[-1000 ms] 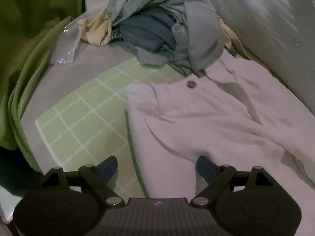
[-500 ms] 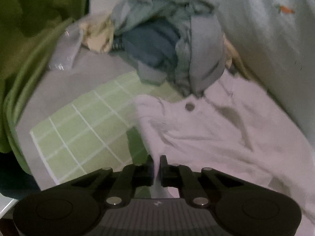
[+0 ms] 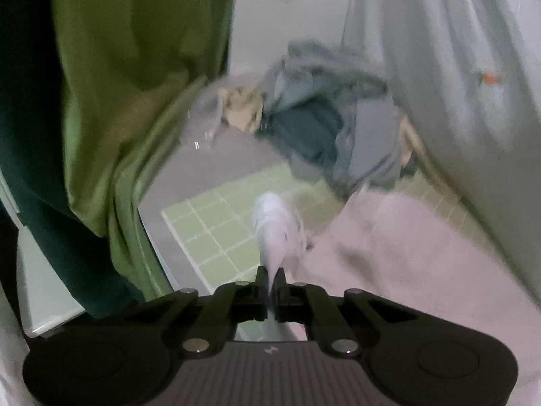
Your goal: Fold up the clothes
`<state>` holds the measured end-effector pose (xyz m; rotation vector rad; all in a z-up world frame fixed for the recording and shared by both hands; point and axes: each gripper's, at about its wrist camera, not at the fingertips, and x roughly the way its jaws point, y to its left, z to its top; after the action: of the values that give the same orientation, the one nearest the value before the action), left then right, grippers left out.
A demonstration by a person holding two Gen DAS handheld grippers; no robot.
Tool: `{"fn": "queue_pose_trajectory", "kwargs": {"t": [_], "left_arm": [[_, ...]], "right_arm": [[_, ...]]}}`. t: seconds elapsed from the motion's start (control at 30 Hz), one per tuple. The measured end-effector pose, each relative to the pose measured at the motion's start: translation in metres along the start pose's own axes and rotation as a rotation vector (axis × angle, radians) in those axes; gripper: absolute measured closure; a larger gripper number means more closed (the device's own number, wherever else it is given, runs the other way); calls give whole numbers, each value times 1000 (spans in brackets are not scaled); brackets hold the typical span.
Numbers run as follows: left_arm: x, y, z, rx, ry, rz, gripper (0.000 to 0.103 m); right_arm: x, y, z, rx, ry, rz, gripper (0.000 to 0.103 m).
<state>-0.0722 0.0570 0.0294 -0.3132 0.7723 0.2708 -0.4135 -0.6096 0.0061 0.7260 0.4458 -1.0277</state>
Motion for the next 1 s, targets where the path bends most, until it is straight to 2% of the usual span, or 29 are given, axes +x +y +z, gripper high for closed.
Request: {"fn": "queue_pose_trajectory", "kwargs": {"t": [0.07,0.17,0.27,0.33,0.47,0.53,0.77,0.87,1.0], "left_arm": [[-15,-20,11,19,-75,-20,99],[-24,-55,25,52,-176,-73,99],[-8,-78,30,22,-177,-91,99],[1,-91,33,-3,-175,-102,99],[5,-111,39,25,-219,-98,99],[13,-117,43,14,-215,-95,99],[53,-154,61,18,-207,-80,99],[84,-177,75,6,-190,-74,99],[147,-219,94,-5,-160,-29,96]], "right_arm": [[-10,7,20,15,-37,50,100],[-8,28,51,6,-137,136,100],[13,52,68,-76,-212,147,100],[31,61,75,-81,-211,155,100],[50,85,93,-76,-238,207,100],[59,98,102,-123,-265,204,100],[120,152,124,-158,-234,233,100],[150,181,130,-182,-215,237,100],[222,243,135,-261,-169,243,100]]}}
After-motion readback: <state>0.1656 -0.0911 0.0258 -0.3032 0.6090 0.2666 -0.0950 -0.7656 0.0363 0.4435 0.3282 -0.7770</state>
